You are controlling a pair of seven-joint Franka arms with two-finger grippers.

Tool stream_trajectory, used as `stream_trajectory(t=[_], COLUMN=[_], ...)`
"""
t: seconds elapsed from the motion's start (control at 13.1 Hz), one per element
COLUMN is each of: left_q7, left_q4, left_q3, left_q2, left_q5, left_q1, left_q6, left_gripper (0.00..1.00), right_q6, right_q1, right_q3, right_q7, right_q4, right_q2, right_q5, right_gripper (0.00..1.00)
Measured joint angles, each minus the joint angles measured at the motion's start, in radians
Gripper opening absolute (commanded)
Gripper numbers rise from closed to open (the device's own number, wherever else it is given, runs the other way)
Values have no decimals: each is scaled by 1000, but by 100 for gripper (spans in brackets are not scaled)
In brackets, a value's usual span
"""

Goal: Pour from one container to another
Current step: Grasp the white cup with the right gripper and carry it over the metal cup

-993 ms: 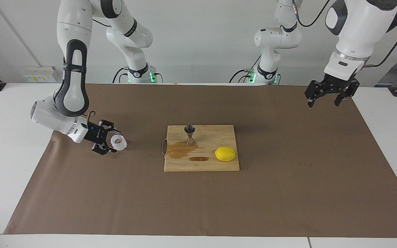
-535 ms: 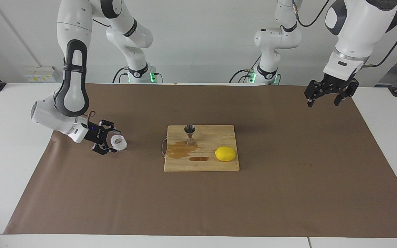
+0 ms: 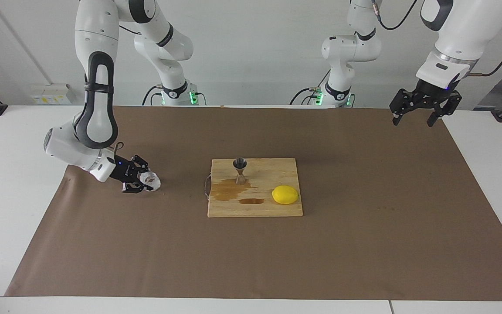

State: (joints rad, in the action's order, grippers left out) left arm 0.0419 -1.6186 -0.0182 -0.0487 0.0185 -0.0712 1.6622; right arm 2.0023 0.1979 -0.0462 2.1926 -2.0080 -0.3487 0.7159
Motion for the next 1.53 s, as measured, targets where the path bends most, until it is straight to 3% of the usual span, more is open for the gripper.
stream_trajectory(t=[0.23,0.69,1.22,1.53], left_q7=[-1,-1,-1,-1], left_q4=[-1,21,21,21], left_q3=[4,9,6,6], left_q2=[2,54,53,48], left_q5=[0,1,1,1], left_q1=[1,1,1,1], left_q6=[12,7,8,7], left_gripper=[100,100,100,100], right_q6=[0,0,0,0], right_q1=[-17,-192,-388,-459], right_q3=[0,3,5,5], right_q7=[-18,-393,-775,-885], right_q4=[6,57,159,187], right_q2=[18,121,128,129], right_q5=[-4,-125,-265,-315], right_gripper=[41,41,41,41])
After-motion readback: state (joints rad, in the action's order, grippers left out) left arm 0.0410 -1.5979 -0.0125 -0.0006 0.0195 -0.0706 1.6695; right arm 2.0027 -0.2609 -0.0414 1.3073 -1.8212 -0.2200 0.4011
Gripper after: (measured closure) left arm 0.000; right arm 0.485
